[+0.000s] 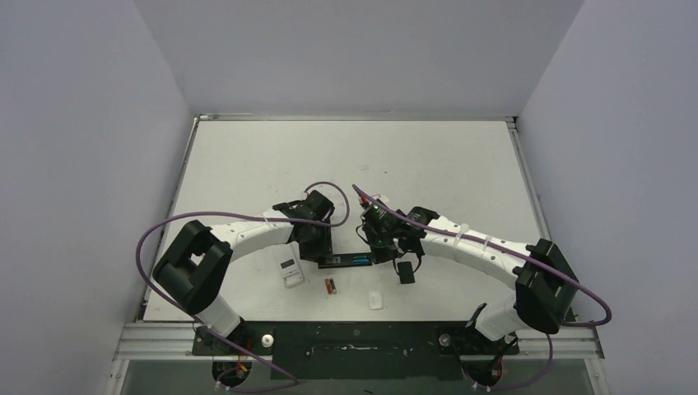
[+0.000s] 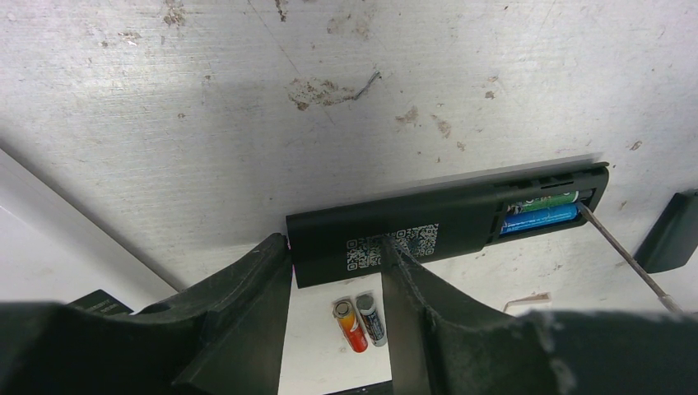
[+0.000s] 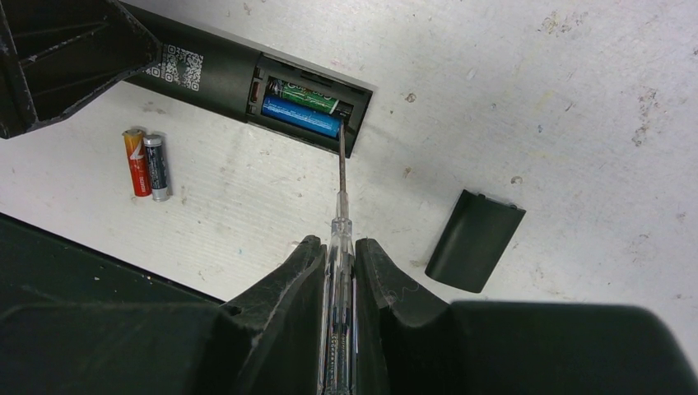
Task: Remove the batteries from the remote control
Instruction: Unload the battery from the remote control.
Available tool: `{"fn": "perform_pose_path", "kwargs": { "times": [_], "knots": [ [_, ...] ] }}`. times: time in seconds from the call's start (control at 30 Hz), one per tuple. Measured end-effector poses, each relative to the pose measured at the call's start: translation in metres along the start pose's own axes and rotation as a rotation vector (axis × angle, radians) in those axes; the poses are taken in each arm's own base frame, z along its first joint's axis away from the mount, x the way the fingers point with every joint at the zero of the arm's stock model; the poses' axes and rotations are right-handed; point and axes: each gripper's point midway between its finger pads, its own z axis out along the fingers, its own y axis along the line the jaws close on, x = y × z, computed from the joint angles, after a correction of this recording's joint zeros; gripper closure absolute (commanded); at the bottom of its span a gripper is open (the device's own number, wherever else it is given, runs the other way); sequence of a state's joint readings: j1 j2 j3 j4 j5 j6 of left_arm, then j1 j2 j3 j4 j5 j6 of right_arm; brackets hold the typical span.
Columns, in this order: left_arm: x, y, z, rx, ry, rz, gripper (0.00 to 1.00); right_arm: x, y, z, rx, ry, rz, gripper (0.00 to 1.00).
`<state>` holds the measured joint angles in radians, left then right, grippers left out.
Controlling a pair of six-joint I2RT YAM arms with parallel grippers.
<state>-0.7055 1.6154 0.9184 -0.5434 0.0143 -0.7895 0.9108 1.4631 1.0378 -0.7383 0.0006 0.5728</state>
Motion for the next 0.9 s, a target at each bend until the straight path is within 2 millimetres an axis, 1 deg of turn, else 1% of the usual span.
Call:
{"fn": "perform_pose_path", "kwargs": {
  "times": [0.33,0.47,0.6,0.67,0.77,0.9],
  "knots": [
    [0.000,0.000,0.000,-0.004,0.002,0.001,0.61,0.002,-0.001,0.005,-0.001,-0.004,0.004,0.95],
    [0.000,0.000,0.000,-0.007,0.001,0.004,0.61,0.013,-0.003,0.009,-0.018,0.019,0.027,0.95],
    [0.001,0.000,0.000,-0.009,-0.001,0.008,0.61,0.032,-0.005,0.016,-0.069,0.065,0.084,0.95],
    [0.001,0.000,0.000,-0.010,-0.001,0.010,0.61,0.038,-0.004,0.019,-0.107,0.075,0.120,0.95],
    [0.001,0.000,0.000,-0.011,-0.001,0.011,0.61,0.038,-0.005,0.020,-0.163,0.058,0.181,0.95],
    [0.002,0.000,0.000,-0.013,-0.002,0.015,0.61,0.032,-0.007,0.018,-0.214,0.020,0.242,0.95]
  ]
}}
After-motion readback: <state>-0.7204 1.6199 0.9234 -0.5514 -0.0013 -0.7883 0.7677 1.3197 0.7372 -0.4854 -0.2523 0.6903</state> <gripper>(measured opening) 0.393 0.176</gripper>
